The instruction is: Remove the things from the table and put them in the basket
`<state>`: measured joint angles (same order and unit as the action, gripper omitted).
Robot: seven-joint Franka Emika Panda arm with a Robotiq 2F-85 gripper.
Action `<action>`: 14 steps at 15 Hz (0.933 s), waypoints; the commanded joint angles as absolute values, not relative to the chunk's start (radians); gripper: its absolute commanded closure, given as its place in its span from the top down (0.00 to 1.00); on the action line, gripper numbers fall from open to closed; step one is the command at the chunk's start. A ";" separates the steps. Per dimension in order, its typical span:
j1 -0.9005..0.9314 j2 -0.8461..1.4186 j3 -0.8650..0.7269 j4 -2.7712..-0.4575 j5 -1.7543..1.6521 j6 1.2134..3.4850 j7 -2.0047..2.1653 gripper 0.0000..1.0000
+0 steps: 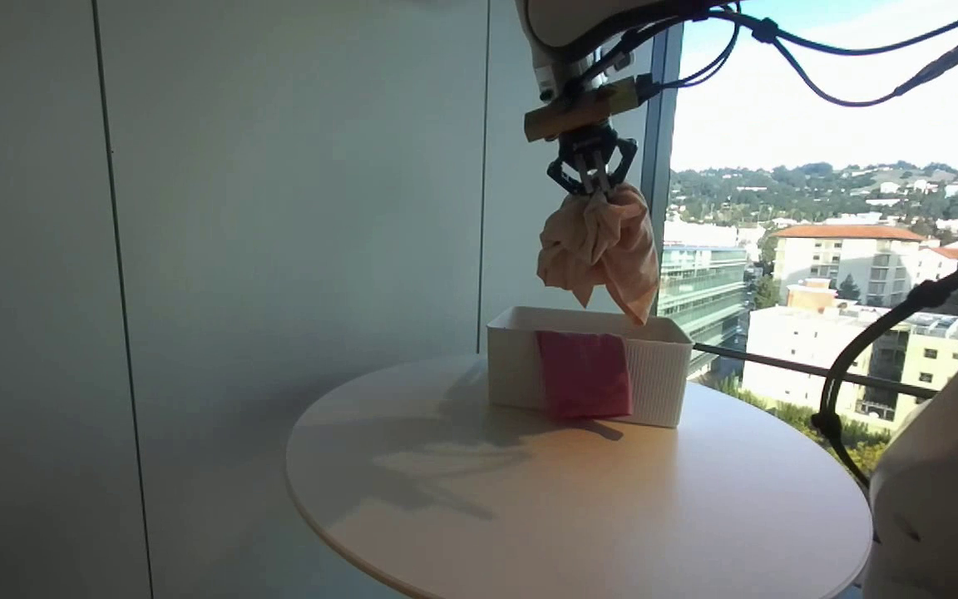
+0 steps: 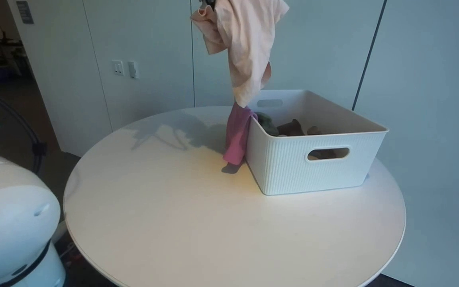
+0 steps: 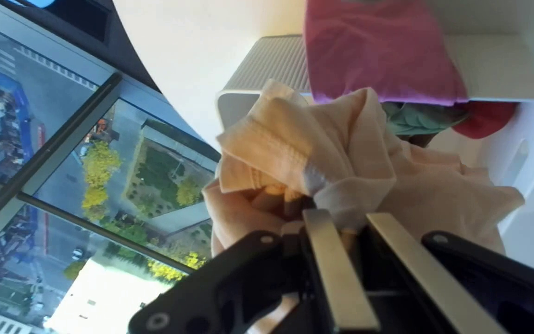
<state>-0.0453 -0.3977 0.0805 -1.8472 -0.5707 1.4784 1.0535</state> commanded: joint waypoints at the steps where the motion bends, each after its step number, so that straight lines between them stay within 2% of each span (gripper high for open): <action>1: -0.102 -0.329 0.072 -1.873 -0.676 1.580 1.151 0.09; 7: -0.101 -0.127 -0.004 -1.861 -0.611 1.872 1.164 0.09; 8: -0.100 -0.095 -0.013 -1.854 -0.589 1.890 1.156 0.39; 9: -0.098 -0.069 -0.021 -1.847 -0.569 1.912 1.147 0.40; 10: -0.096 -0.053 -0.026 -1.847 -0.556 1.929 1.139 0.45; 14: -0.059 -0.129 -0.007 -1.881 -0.463 1.927 1.075 0.77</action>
<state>-0.0904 -0.0541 -0.0153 -1.8726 -0.5427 1.9248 1.1432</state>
